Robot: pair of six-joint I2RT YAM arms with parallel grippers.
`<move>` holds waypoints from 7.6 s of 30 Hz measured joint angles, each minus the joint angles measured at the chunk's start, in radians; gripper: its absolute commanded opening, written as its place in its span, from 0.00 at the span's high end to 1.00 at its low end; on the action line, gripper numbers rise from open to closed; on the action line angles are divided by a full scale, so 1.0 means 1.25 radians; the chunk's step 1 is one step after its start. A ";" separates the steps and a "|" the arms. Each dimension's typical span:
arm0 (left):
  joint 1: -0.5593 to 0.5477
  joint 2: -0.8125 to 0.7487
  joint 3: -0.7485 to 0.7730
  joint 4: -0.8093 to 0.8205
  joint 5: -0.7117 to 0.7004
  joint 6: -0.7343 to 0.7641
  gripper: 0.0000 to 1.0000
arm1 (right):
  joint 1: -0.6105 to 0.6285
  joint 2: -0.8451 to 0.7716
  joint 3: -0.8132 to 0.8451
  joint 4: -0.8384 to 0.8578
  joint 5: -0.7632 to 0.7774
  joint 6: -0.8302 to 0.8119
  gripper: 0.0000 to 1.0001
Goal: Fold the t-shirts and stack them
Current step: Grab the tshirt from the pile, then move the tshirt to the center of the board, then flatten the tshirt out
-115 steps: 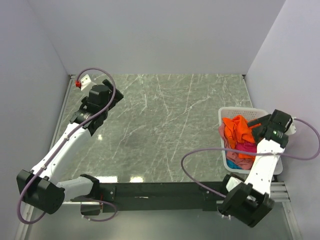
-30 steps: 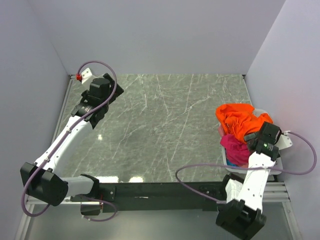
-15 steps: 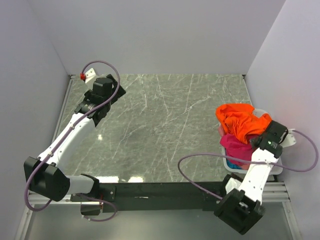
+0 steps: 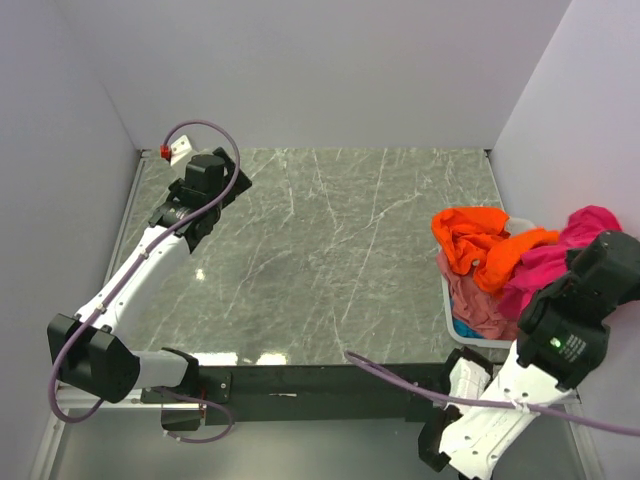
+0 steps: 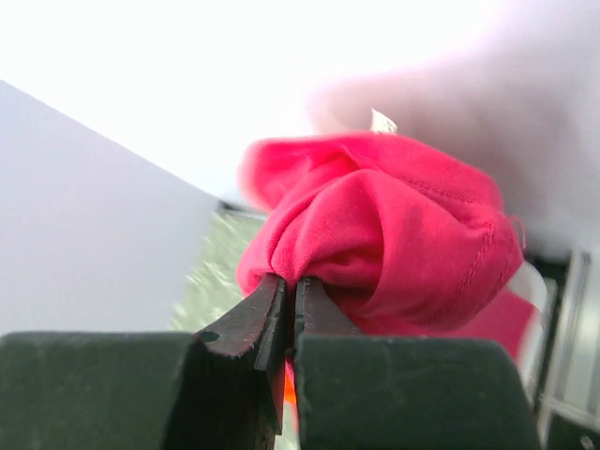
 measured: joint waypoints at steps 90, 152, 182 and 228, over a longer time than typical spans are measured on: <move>0.233 0.611 0.181 0.088 0.251 -0.022 0.99 | 0.935 1.366 0.518 0.373 -0.198 -0.283 0.61; 0.167 -0.006 0.017 -0.020 0.092 -0.007 0.99 | 1.031 0.544 0.033 0.702 0.162 -0.315 1.00; 0.190 -0.026 0.258 -0.007 0.023 0.058 0.82 | 0.810 0.430 0.184 0.625 0.159 -0.316 1.00; 0.529 0.486 0.028 0.050 0.229 -0.021 0.54 | 1.124 0.739 -0.288 0.592 -0.200 -0.129 0.27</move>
